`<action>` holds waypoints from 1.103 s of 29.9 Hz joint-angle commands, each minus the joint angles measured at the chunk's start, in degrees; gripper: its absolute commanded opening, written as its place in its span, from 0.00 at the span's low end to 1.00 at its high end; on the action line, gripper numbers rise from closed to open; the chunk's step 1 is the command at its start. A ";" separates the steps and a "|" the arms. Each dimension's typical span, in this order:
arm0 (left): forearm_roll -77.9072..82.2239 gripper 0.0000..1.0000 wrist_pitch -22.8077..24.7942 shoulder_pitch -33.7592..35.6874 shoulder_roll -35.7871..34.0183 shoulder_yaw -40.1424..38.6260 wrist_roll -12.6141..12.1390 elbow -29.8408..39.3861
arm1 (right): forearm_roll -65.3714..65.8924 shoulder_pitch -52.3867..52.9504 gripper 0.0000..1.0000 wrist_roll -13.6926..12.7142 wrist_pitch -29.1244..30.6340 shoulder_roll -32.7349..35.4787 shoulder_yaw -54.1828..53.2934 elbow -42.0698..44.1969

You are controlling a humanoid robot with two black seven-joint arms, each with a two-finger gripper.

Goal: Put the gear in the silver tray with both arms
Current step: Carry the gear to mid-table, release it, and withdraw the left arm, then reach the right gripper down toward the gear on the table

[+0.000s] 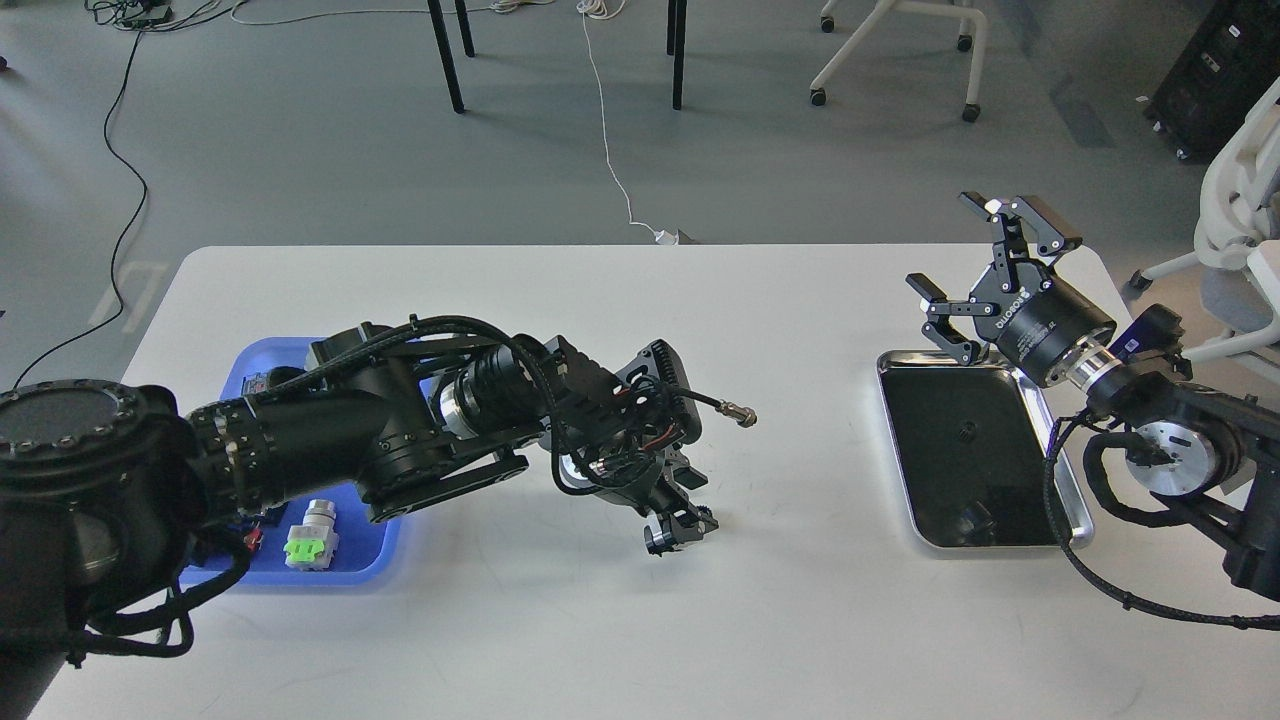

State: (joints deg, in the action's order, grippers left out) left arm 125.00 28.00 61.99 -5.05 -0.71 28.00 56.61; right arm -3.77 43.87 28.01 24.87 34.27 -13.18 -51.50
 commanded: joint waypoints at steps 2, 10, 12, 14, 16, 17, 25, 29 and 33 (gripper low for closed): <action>0.00 0.74 0.00 0.85 -1.71 -1.65 0.00 0.87 | 0.00 0.25 0.97 -0.01 0.09 0.00 0.00 -0.18; -11.05 0.92 -2.32 2.08 -10.32 -11.23 0.00 1.31 | 2.54 0.78 0.97 -0.01 0.18 0.00 0.61 -0.88; -20.88 0.94 -4.69 1.21 -13.22 -12.73 0.00 1.75 | 5.08 0.87 0.97 -0.01 0.26 0.00 0.70 -0.97; -32.13 0.94 -6.63 -0.63 -16.82 -12.90 0.00 2.19 | 8.85 0.96 0.97 -0.01 0.18 0.00 0.70 -1.40; -44.17 0.95 -8.65 -3.62 -20.42 -13.17 0.00 2.81 | 13.16 1.05 0.97 -0.01 0.18 0.00 0.79 -2.20; -50.23 0.95 -9.88 -5.02 -22.18 -13.26 0.00 3.24 | 15.62 1.48 0.97 -0.01 0.18 0.00 0.88 -2.63; -84.56 0.97 -13.67 -22.06 -29.14 -30.36 0.00 7.29 | 36.45 10.78 0.97 -0.01 0.18 0.18 9.55 -4.13; -86.23 0.98 -12.88 -30.59 -28.79 -41.01 0.00 7.29 | 45.06 21.32 0.97 -0.01 -0.26 -0.43 19.75 -5.88; -88.17 0.98 -13.23 -35.44 -28.17 -46.47 0.00 7.29 | 54.37 30.47 0.97 -0.01 -0.79 -2.27 28.36 -8.61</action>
State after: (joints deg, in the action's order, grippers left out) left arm 38.10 14.99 29.77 -33.62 -43.32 27.99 63.88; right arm 43.82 68.08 28.00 24.44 33.51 9.25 -58.24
